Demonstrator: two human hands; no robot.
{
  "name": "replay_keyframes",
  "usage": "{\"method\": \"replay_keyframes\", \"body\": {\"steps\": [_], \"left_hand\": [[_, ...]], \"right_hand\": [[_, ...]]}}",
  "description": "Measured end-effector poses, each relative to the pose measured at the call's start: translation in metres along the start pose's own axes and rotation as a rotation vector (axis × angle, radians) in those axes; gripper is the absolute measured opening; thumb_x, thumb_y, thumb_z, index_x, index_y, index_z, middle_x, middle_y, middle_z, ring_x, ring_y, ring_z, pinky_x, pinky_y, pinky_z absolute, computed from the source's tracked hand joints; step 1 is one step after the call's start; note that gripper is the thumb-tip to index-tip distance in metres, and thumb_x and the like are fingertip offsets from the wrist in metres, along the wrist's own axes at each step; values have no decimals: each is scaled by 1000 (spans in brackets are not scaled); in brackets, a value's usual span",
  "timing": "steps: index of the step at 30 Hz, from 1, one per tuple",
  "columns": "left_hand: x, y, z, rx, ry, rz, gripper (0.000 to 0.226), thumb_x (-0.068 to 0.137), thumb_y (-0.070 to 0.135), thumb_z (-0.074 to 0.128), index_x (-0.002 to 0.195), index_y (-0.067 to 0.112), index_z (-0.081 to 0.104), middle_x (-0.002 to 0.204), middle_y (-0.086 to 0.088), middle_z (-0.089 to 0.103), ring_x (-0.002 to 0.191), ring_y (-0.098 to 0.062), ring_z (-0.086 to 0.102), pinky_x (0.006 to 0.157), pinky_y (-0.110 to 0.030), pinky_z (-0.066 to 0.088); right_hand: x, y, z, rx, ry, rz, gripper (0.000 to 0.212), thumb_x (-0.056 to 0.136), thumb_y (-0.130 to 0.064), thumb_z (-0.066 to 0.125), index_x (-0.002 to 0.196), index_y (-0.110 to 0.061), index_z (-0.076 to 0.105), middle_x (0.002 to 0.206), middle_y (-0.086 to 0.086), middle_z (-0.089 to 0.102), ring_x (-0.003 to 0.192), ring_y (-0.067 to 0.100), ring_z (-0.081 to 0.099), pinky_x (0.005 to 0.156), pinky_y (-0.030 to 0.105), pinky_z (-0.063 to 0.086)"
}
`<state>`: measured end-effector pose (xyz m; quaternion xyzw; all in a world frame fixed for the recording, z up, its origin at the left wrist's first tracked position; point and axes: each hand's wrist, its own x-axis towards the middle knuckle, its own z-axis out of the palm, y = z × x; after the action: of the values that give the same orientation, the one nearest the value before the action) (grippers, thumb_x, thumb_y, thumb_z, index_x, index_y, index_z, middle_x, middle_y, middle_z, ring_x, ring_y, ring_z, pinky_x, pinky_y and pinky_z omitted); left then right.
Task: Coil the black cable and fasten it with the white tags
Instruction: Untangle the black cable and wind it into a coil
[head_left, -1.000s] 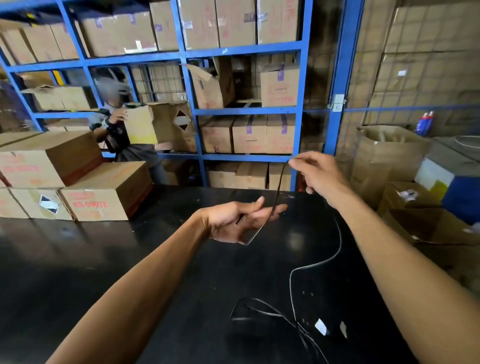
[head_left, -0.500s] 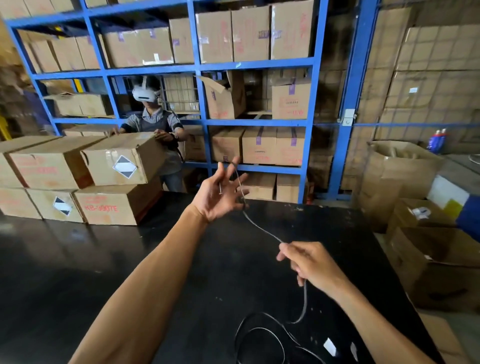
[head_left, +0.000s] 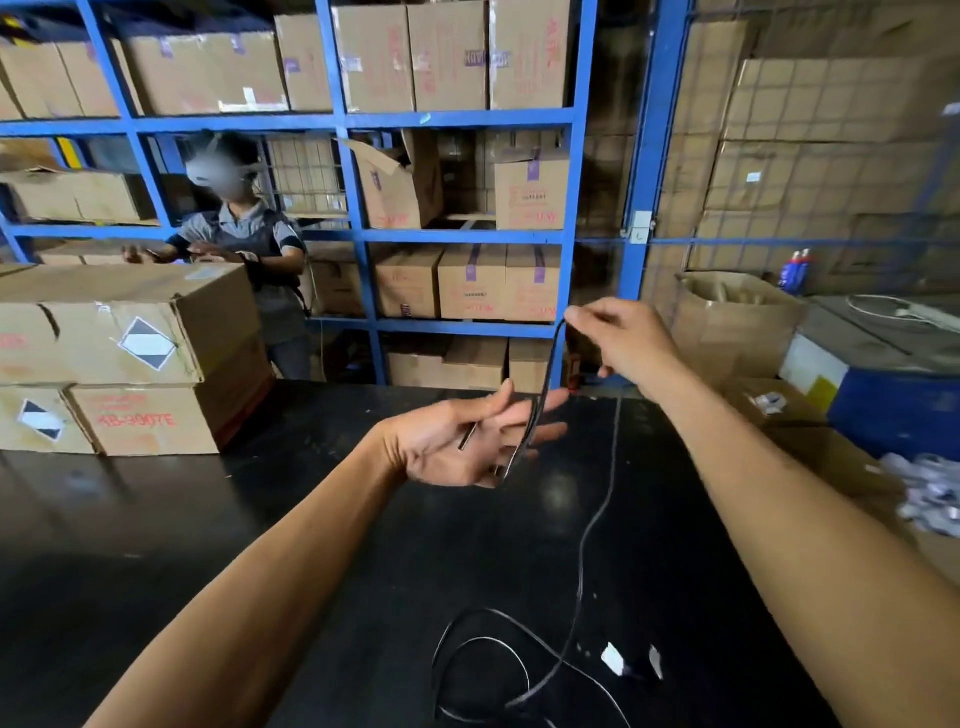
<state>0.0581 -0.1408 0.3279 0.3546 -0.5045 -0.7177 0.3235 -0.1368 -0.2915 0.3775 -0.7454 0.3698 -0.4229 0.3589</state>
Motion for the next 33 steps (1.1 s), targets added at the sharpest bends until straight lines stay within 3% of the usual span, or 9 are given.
{"method": "replay_keyframes", "body": {"steps": [5,10,13,16,19,23,27,29,33], "left_hand": [[-5,37,10,-185,-135,382,57,101,57,28,157,42,23,168,-12,9,149,-44,10,115,-67,4],[-18,55,-19,-324,257,570,50,96,60,35,143,47,47,160,-9,30,137,-41,35,97,-65,36],[-28,45,-40,-314,416,511,47,97,63,33,134,48,59,153,-6,35,124,-33,42,90,-59,41],[-30,25,-54,-227,513,359,47,95,62,41,132,42,63,152,-1,41,122,-20,44,101,-55,38],[-20,6,-55,-81,536,112,51,95,63,46,135,36,60,112,12,67,107,-12,52,93,-39,39],[-5,-5,-30,-126,331,-106,43,91,58,61,124,32,67,105,11,46,83,-8,43,77,-25,27],[9,-4,-1,29,33,-116,59,93,67,45,148,45,43,154,14,33,128,-23,31,101,-39,27],[11,3,9,25,-75,-65,59,96,65,36,152,48,33,161,10,31,147,-26,22,114,-51,19],[7,27,20,-108,-205,205,55,100,57,29,154,43,31,165,-6,26,150,-46,6,116,-66,3]], "right_hand": [[-49,50,46,197,-209,184,16,97,-44,66,91,-35,78,78,1,65,46,7,46,39,26,40],[-117,66,62,299,-525,223,41,91,-64,63,99,-27,79,60,-7,51,45,9,39,37,24,31],[-124,55,34,332,-549,158,50,84,-67,69,92,-19,77,57,-5,50,40,9,36,35,21,29],[-105,27,-3,347,-459,118,40,80,-57,77,85,-17,76,53,-6,49,36,8,34,33,18,27],[-74,-9,-33,340,-357,54,20,87,-38,74,80,-20,79,51,-7,51,34,7,35,30,17,27],[-33,-44,-49,184,-168,-20,20,95,-34,69,82,-25,80,50,-11,54,35,6,37,31,19,29],[-4,-39,-39,-6,-13,-61,23,94,-49,66,87,-29,76,55,-9,54,40,8,42,39,26,35],[3,-20,-29,-109,12,-53,22,92,-54,67,89,-33,73,66,-9,62,52,9,54,45,28,44],[-15,36,6,-78,-127,79,22,93,-56,64,95,-36,73,84,2,69,52,9,50,44,24,39]]}}
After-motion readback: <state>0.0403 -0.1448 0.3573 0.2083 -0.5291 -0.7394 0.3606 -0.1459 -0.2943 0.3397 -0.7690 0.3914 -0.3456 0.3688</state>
